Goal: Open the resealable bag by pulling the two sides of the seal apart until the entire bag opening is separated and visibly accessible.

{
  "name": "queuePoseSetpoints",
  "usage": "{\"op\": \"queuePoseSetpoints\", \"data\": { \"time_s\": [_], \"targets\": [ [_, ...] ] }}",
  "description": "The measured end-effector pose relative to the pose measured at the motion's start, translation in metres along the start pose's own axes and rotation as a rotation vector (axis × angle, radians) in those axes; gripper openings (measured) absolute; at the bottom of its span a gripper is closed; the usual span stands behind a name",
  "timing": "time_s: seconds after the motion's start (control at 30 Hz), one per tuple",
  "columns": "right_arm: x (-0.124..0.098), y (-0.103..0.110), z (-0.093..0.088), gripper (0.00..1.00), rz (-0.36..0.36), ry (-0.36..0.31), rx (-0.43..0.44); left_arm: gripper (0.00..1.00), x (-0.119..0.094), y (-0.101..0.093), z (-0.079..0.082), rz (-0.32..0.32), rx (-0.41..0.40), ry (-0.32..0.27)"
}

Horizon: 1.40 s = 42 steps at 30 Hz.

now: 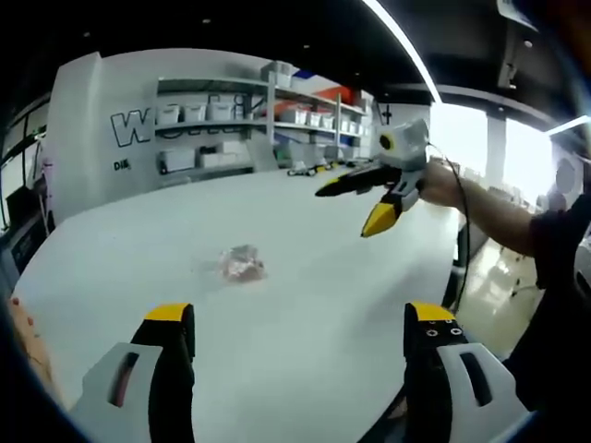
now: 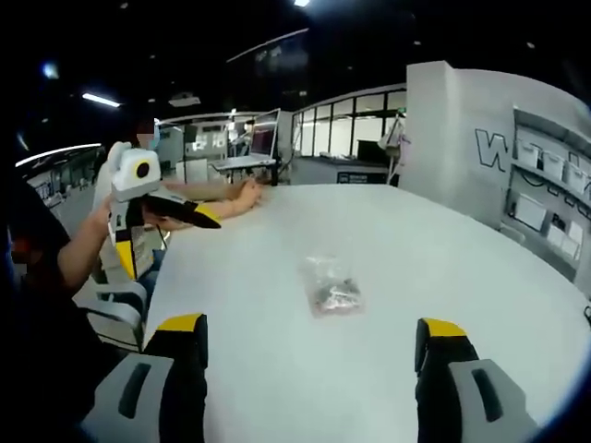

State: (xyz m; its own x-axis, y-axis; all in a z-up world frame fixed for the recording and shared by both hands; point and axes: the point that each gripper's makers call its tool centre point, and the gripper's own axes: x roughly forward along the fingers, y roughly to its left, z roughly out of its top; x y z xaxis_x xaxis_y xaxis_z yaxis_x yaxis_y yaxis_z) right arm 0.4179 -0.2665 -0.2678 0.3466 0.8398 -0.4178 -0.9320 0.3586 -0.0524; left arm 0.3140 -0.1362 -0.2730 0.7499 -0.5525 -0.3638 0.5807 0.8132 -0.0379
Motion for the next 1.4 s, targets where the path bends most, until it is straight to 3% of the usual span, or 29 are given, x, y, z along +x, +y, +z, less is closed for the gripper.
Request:
{"op": "queuePoseSetpoints", "data": {
  "time_s": [1.4],
  "targets": [
    [0.039, -0.011, -0.001, 0.90, 0.024, 0.003, 0.029, 0.93, 0.006, 0.003, -0.001, -0.002, 0.002, 0.007]
  ]
}}
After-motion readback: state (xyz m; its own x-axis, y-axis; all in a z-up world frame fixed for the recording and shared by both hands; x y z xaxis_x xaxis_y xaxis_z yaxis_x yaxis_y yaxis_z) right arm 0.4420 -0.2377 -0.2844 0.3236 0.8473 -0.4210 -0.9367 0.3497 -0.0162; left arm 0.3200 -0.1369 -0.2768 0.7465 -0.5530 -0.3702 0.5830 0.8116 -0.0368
